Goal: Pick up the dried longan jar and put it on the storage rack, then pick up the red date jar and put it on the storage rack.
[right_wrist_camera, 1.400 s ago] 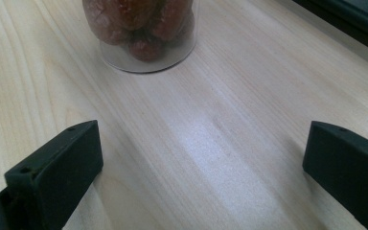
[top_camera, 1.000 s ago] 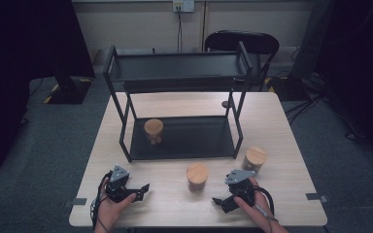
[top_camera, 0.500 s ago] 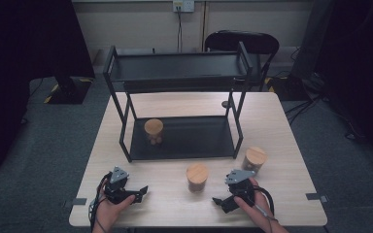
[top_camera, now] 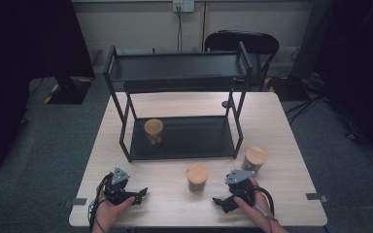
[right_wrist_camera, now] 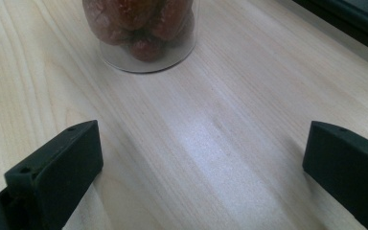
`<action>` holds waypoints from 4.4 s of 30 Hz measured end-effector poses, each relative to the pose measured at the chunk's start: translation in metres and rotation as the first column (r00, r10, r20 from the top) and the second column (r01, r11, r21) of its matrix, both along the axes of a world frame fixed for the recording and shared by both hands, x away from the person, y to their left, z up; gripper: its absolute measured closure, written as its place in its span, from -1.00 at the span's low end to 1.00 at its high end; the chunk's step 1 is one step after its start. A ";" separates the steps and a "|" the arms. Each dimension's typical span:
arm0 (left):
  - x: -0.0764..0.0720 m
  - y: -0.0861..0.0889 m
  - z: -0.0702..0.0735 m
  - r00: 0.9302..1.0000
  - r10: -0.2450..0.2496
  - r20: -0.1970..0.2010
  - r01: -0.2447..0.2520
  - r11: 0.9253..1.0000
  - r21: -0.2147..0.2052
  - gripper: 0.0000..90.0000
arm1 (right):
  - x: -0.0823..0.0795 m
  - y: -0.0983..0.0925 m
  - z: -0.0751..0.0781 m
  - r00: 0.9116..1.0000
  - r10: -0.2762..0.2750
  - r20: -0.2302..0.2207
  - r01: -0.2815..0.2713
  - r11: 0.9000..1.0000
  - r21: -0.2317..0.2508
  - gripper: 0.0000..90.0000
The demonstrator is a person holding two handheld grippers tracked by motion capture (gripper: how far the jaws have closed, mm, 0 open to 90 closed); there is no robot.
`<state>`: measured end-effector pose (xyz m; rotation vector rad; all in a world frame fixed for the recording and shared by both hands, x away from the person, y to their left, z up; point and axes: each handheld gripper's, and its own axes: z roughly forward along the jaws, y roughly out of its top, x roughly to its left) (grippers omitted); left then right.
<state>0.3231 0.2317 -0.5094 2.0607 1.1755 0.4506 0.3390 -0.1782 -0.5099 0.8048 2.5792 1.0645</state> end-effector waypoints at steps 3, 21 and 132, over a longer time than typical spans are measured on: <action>0.000 -0.003 0.000 1.000 -0.007 0.002 0.007 1.000 0.029 -0.99 | 0.000 0.000 0.000 1.000 0.000 0.000 0.000 1.000 0.000 -1.00; -0.001 -0.004 -0.001 1.000 -0.008 0.006 0.008 0.999 0.046 -1.00 | 0.000 0.000 0.000 1.000 0.000 0.000 0.000 1.000 0.000 -1.00; -0.001 -0.003 -0.001 1.000 -0.018 0.006 0.018 0.999 0.048 -1.00 | 0.022 0.065 0.012 0.996 0.093 0.015 -0.094 0.984 0.149 -0.65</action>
